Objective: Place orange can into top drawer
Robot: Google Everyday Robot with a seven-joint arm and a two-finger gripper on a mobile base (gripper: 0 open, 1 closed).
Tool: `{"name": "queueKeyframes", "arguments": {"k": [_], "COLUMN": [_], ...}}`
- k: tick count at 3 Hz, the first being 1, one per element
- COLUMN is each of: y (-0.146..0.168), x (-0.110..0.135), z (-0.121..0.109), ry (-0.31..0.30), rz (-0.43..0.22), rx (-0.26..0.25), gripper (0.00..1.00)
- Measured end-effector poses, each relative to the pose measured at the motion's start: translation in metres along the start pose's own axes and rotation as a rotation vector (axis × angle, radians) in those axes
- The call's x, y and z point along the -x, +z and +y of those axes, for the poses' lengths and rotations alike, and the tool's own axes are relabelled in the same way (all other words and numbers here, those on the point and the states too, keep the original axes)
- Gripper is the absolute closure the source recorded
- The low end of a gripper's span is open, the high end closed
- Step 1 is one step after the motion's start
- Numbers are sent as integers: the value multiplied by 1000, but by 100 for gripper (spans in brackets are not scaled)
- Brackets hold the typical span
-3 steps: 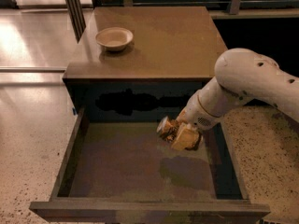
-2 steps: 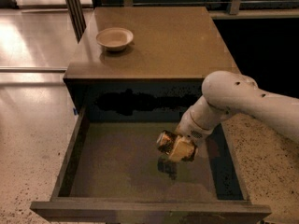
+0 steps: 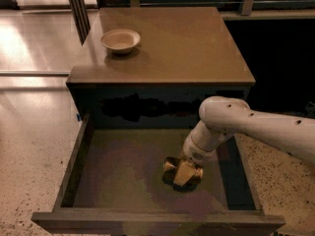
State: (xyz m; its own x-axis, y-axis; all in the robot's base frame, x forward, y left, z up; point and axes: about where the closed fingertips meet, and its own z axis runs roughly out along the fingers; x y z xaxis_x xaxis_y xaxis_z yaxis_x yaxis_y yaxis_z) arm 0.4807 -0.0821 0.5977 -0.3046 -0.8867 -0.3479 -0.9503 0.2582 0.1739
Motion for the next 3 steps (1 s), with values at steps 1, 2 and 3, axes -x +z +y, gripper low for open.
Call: {"name": "queueKeyframes", "arguments": {"k": [1, 2, 3], "y": [0, 0, 0], "x": [0, 0, 0], "z": [0, 0, 0], "ry": [0, 0, 0], "rz": [0, 0, 0], "rx": [0, 0, 0], "gripper": [81, 58, 34]}}
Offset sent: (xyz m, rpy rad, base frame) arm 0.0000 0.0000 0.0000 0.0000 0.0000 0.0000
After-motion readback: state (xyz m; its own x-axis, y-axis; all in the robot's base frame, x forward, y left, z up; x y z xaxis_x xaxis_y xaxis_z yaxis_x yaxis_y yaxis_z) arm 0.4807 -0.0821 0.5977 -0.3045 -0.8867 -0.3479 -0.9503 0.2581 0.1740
